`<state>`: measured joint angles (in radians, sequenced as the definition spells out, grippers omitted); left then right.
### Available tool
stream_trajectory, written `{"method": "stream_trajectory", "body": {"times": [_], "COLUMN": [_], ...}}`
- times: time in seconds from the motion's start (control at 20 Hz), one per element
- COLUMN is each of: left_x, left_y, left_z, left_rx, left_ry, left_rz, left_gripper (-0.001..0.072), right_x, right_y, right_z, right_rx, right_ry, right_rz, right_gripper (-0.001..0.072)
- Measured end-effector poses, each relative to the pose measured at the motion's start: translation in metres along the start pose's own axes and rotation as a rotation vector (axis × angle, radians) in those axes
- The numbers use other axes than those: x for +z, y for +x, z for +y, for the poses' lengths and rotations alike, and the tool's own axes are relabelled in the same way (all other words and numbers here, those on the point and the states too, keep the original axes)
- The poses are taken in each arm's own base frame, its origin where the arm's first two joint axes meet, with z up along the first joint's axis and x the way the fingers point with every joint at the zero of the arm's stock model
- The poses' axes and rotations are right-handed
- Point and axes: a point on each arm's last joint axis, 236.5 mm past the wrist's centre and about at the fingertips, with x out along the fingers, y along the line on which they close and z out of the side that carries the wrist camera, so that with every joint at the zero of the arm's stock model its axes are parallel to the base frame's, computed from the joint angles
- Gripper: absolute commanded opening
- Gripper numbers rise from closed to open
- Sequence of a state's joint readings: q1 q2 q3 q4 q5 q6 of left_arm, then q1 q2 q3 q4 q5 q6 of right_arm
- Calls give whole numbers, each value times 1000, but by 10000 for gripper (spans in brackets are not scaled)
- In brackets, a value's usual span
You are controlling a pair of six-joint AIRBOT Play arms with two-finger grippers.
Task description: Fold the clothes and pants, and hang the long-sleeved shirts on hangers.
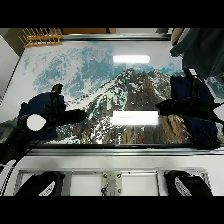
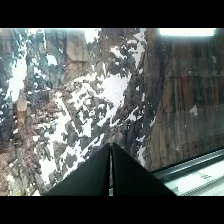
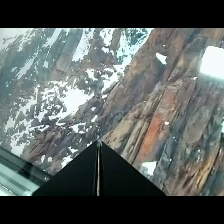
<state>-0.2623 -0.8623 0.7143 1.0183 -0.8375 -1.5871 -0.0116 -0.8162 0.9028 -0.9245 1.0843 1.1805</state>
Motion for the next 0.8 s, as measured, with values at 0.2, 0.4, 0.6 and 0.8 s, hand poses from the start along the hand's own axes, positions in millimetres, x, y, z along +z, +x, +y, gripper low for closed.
{"method": "stream_trajectory", "body": {"times": [0.2,0.4,0.6,0.8], "left_x": [0,0,26,79], "left_y": [0,0,-10,-37], "left_z": [0,0,13,75], "left_rx": [0,0,47,295], "left_ry": [0,0,50,214], "left_rz": [0,-2,-73,-143], "left_gripper": [14,100,694,694], "right_x": [0,0,0,0], "right_y": [0,0,0,0], "right_z": [0,0,0,0], "right_rx": [0,0,0,1], "right_ry": [0,0,0,1], "right_rz": [0,0,0,0], "right_gripper": [15,14,14,14]}}
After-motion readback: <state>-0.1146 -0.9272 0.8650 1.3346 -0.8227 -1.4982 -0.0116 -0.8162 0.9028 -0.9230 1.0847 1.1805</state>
